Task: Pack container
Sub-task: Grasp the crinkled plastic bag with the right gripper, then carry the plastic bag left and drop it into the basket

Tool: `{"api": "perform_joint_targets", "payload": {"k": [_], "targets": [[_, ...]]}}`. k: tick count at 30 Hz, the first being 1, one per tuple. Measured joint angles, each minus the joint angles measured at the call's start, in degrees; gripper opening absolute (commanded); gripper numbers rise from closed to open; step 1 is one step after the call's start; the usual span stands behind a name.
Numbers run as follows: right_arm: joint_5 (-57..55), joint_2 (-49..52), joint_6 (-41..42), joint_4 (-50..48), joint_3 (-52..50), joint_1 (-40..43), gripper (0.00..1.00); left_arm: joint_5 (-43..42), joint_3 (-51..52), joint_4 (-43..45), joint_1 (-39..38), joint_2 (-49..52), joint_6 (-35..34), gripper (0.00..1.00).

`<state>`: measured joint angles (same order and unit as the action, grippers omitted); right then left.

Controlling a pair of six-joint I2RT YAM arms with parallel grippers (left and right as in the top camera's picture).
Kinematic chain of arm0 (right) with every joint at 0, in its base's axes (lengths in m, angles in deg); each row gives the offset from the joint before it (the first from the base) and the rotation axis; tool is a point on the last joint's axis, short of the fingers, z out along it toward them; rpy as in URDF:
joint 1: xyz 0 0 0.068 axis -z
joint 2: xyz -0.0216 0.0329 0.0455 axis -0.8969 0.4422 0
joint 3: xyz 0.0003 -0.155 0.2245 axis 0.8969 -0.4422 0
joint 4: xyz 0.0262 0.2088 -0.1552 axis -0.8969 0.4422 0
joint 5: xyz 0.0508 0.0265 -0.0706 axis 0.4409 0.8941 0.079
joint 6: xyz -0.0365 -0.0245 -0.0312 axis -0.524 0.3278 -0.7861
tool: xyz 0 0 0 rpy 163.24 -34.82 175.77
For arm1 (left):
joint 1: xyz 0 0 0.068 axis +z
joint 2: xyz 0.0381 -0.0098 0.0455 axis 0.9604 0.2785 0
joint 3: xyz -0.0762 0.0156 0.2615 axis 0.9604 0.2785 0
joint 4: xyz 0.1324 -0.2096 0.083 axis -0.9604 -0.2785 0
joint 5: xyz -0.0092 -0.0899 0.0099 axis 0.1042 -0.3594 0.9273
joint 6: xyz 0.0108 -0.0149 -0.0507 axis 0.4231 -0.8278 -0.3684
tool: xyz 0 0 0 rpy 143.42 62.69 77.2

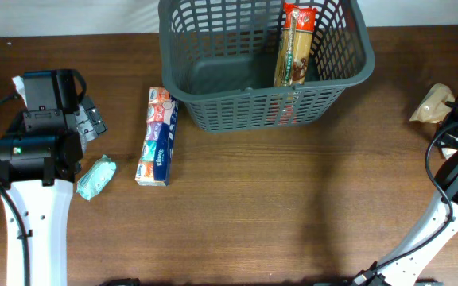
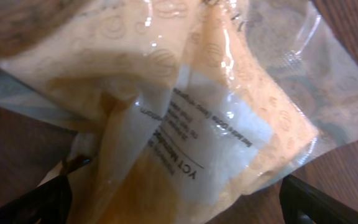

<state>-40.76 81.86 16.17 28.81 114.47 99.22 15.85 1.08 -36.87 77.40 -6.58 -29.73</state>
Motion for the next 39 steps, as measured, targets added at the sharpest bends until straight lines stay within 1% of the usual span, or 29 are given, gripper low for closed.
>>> {"api": "perform_joint_targets", "payload": {"k": [11, 12, 13, 14, 15, 16, 17, 24, 30, 34, 39], "targets": [[0.37, 1.55, -0.24, 4.72, 0.13, 0.00, 1.00, 0.00, 0.00, 0.00, 0.00, 0.00, 0.00, 1.00], [0.35, 1.55, -0.22, 5.01, 0.13, 0.00, 0.91, 0.00, 0.00, 0.00, 0.00, 0.00, 0.02, 1.00], [0.37, 1.55, -0.59, 5.40, 0.20, 0.00, 0.72, 0.00, 0.00, 0.00, 0.00, 0.00, 0.02, 1.00], [0.48, 1.55, -1.20, 5.75, 0.26, 0.00, 0.57, 0.00, 0.00, 0.00, 0.00, 0.00, 0.00, 1.00], [0.55, 1.55, -1.42, 5.84, 0.31, 0.00, 0.25, 0.00, 0.00, 0.00, 0.00, 0.00, 0.00, 1.00], [0.59, 1.55, -2.08, 6.08, 0.31, 0.00, 0.09, 0.00, 0.00, 0.00, 0.00, 0.00, 0.02, 1.00], [0.92, 1.55, -2.97, 6.29, 0.31, 0.00, 0.04, 0.00, 0.00, 0.00, 0.00, 0.00, 0.00, 1.00], [3.58, 1.55, -9.09, 6.78, 0.35, 0.09, 0.04, 0.00, 0.00, 0.00, 0.00, 0.00, 0.00, 1.00], [8.17, 1.60, -19.23, 2.40, 2.32, 0.22, 0.04, 0.00, 0.00, 0.00, 0.00, 0.00, 0.00, 1.00], [11.30, 1.60, -27.41, 2.25, 11.19, 0.11, 0.04, 0.00, 0.00, 0.00, 0.00, 0.00, 0.00, 1.00], [17.66, -0.70, -38.69, 1.68, 30.88, 0.04, 0.04, 0.00, 0.00, 0.00, 0.00, 0.00, 0.00, 1.00]]}}
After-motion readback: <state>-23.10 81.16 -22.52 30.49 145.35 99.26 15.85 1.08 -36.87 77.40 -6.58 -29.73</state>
